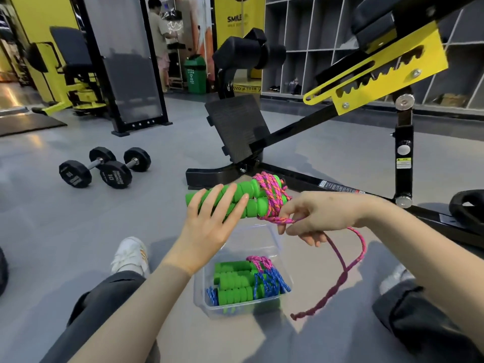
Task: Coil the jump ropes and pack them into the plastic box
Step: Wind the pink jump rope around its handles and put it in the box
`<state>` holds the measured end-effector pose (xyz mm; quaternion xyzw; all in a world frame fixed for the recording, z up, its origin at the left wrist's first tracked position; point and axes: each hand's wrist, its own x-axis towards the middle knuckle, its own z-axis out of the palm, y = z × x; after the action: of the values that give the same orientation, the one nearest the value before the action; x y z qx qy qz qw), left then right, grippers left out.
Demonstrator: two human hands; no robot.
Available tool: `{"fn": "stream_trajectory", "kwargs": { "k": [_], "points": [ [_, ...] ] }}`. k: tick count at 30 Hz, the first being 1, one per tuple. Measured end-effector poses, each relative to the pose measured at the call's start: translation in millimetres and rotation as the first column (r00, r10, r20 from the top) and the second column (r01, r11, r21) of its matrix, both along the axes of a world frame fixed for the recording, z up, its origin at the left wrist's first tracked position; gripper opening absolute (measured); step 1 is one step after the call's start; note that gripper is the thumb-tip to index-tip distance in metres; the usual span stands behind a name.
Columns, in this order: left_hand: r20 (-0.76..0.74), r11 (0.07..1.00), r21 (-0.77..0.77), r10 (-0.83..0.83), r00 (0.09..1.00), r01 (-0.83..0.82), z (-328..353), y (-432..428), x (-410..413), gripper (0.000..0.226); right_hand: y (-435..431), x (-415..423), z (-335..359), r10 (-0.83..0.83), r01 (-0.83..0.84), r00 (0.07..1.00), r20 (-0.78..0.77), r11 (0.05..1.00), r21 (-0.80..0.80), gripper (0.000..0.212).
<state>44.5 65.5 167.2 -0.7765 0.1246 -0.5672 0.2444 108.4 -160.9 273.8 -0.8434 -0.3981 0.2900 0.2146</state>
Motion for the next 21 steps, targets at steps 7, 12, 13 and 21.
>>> {"fn": "stream_trajectory", "kwargs": {
  "k": [7,12,13,21],
  "points": [
    [0.001,0.998,-0.057,-0.017,1.000,0.017,-30,-1,17,0.040,1,16,-14,0.057,-0.056,0.998,0.001,0.984,-0.167,0.009],
    [-0.119,1.000,-0.008,0.011,0.993,-0.012,-42,7,15,0.051,-10,16,-1,0.115,-0.116,0.993,-0.018,0.959,-0.261,0.014],
    [-0.127,1.000,-0.007,0.011,0.992,-0.012,-43,8,15,0.053,-15,18,5,0.113,-0.111,0.994,-0.007,0.965,-0.236,0.012],
    [-0.157,1.000,-0.014,-0.029,0.987,0.027,-44,-1,14,0.056,-45,17,39,0.108,-0.108,0.994,-0.018,0.994,0.006,0.023]
  ]
}}
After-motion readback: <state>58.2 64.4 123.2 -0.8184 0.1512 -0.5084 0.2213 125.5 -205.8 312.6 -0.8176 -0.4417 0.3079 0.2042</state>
